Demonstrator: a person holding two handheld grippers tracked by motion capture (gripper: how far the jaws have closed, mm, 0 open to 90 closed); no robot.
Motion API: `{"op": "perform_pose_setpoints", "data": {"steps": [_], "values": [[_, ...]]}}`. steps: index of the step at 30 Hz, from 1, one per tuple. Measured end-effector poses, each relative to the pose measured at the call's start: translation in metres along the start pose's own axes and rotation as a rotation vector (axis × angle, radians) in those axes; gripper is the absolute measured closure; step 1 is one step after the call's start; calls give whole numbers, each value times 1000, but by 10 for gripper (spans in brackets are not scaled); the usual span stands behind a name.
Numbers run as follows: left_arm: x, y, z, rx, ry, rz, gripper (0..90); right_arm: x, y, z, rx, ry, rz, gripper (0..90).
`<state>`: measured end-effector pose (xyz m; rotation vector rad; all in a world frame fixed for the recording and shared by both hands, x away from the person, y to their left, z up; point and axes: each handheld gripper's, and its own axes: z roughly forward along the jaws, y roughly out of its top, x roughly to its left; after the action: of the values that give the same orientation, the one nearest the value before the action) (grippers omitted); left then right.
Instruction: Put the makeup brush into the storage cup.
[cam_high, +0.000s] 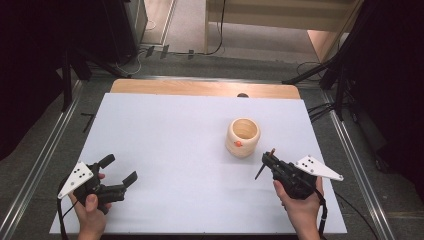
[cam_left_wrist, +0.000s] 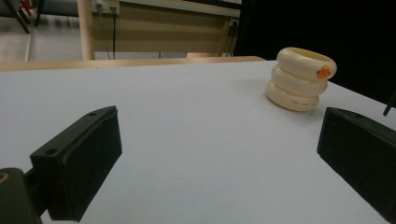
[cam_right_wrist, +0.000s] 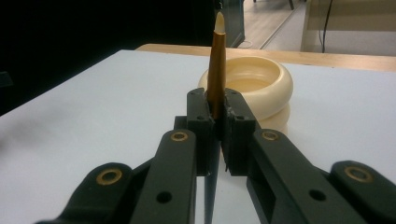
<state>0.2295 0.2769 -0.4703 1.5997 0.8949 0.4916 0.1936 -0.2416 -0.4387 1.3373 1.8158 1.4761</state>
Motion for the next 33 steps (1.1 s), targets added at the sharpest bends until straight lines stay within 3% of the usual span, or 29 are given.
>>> {"op": "perform_pose_setpoints", "data": {"steps": [5, 9, 13, 15, 18, 25, 33], "values": [[6, -3, -2, -5, 3, -5, 0, 0, 8, 1, -8, 9, -3, 843], [14, -4, -4, -15, 41, -6, 1, 0, 16, 3, -2, 10, -12, 843], [17, -6, -4, -17, 40, -19, 0, 0, 22, 5, -10, 15, -6, 843], [17, -6, -4, -20, 47, -15, 0, 0, 24, 6, -13, 16, -4, 843], [16, -8, -3, -11, 73, 30, 1, 1, 29, 7, -22, 17, -5, 843], [20, -12, -3, -14, 65, 2, 1, 5, 43, 9, -36, 17, -20, 843], [15, -14, 1, 5, 78, 33, 1, 5, 56, 16, -54, 12, -30, 843]]}}
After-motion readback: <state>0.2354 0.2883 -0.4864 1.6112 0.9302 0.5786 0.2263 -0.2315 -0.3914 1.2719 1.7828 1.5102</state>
